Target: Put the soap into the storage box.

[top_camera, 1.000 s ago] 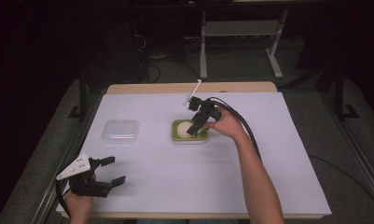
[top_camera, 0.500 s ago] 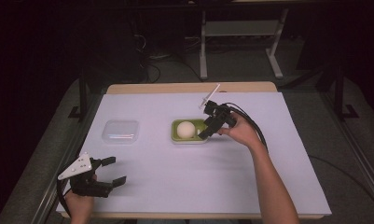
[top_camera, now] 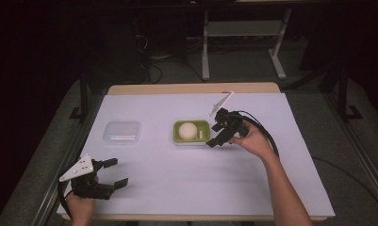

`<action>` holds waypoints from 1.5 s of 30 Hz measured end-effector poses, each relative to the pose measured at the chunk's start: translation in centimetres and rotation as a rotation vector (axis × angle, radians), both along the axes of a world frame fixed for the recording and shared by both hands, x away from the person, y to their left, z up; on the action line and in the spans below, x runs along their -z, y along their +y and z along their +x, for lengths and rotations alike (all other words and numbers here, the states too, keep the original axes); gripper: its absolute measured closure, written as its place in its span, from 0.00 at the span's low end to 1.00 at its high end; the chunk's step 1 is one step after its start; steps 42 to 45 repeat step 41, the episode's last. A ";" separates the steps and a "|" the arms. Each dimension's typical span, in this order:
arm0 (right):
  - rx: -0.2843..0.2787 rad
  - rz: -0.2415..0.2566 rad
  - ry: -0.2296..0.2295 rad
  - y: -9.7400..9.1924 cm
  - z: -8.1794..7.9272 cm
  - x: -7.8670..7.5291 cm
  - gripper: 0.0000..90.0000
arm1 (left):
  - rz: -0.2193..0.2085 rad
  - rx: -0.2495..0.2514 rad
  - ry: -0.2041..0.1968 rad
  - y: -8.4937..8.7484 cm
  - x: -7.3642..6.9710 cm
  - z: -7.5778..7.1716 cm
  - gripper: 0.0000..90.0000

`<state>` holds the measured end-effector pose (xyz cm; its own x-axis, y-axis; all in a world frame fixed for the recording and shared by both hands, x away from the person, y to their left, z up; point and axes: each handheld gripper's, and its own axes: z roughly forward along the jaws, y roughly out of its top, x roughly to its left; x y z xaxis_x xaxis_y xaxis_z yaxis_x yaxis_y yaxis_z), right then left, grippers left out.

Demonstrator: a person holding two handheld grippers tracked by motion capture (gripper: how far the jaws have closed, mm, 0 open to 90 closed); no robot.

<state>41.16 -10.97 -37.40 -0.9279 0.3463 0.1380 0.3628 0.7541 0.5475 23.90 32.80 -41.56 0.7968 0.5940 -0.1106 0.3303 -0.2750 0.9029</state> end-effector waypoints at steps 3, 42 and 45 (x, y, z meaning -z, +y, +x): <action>-0.004 0.000 0.000 -0.5 -0.6 0.1 0.26 | 0.003 0.002 -0.001 0.0 0.0 0.0 0.15; 0.158 0.105 -0.067 -8.2 -12.1 4.9 0.21 | 0.024 0.005 0.004 -0.3 0.1 0.0 0.15; 0.158 0.105 -0.067 -8.2 -12.1 4.9 0.21 | 0.024 0.005 0.004 -0.3 0.1 0.0 0.15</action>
